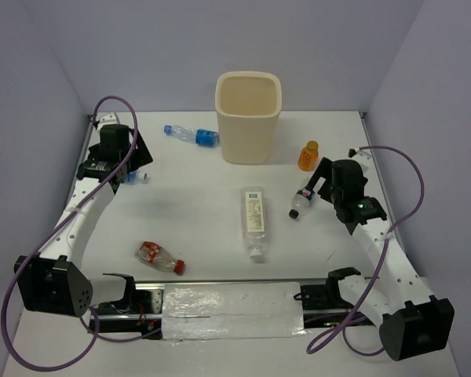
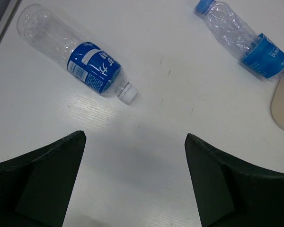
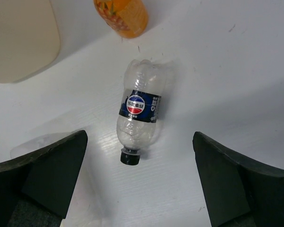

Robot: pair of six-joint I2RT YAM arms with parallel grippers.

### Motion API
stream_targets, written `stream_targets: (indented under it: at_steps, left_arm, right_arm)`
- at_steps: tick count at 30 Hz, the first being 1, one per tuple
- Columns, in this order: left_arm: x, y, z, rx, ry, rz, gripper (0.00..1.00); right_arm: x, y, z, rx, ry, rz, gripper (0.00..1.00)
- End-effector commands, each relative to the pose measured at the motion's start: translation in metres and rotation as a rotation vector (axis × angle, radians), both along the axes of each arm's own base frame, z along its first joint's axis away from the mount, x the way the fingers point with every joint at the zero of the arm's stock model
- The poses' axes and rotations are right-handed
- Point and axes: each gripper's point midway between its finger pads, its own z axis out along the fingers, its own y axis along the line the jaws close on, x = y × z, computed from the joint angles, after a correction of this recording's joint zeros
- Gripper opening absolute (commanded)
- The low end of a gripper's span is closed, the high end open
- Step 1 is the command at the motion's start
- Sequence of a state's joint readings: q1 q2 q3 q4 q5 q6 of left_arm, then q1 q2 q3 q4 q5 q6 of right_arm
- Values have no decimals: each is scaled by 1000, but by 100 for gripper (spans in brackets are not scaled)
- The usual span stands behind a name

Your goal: Put the plastic bottles in the bin

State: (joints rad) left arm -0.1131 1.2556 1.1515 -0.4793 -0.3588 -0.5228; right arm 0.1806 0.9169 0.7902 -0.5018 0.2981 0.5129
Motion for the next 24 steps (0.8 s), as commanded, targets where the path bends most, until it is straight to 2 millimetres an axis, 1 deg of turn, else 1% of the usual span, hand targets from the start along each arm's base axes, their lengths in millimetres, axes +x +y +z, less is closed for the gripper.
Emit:
stream_targets:
  at_steps: [1, 2, 3, 4, 5, 7, 8, 9, 10, 11, 13, 16, 17, 18, 19, 20, 21, 22, 24]
  left_arm:
    - [3, 4, 14, 15, -23, 15, 99]
    - [1, 6, 13, 24, -13, 24, 99]
    - [1, 8, 12, 30, -9, 30, 99]
    - [0, 8, 10, 33, -3, 30, 99]
    - [-1, 9, 11, 35, -5, 30, 99]
    - [-1, 9, 11, 38, -7, 28, 99]
    - [-1, 7, 9, 34, -3, 20, 99]
    - [-1, 6, 9, 33, -2, 7, 99]
    - [0, 4, 10, 30, -2, -6, 99]
    - [1, 0, 10, 28, -1, -28, 99]
    - [1, 0, 11, 28, -1, -33, 99]
    - [1, 1, 13, 37, -8, -33, 99]
    - [2, 2, 13, 38, -6, -31, 99]
    - [2, 2, 13, 40, -6, -32, 99]
    - [3, 1, 13, 39, -6, -33, 99]
    - [3, 1, 12, 36, -3, -35, 99]
    - [3, 0, 10, 32, 0, -39, 99]
    - [3, -1, 9, 27, 6, -41, 99]
    - [2, -1, 6, 28, 15, -41, 99]
  right_arm:
    - [0, 5, -5, 68, -13, -17, 100]
    - [-2, 13, -15, 131, 5, 0, 100]
    - [-2, 15, -19, 168, 6, -6, 100]
    - [-1, 21, -27, 217, 2, -7, 100]
    - [-1, 30, -30, 260, 3, 20, 100]
    - [3, 35, -40, 299, 9, 16, 100]
    - [2, 35, -50, 321, 27, 2, 100]
    - [7, 37, -51, 350, 23, 5, 100]
    - [7, 39, -64, 375, 60, -8, 100]
    - [9, 40, -67, 388, 71, -10, 100]
    - [15, 40, -74, 395, 95, -26, 100]
    - [24, 39, -78, 380, 108, -31, 100]
    - [26, 37, -87, 374, 136, -39, 100]
    - [28, 38, -89, 372, 141, -37, 100]
    - [35, 39, -87, 374, 128, -32, 100]
    - [36, 38, -97, 368, 157, -40, 100]
    - [41, 38, -98, 372, 159, -42, 100]
    - [45, 40, -104, 376, 169, -40, 100]
    - [48, 40, -110, 384, 178, -50, 100]
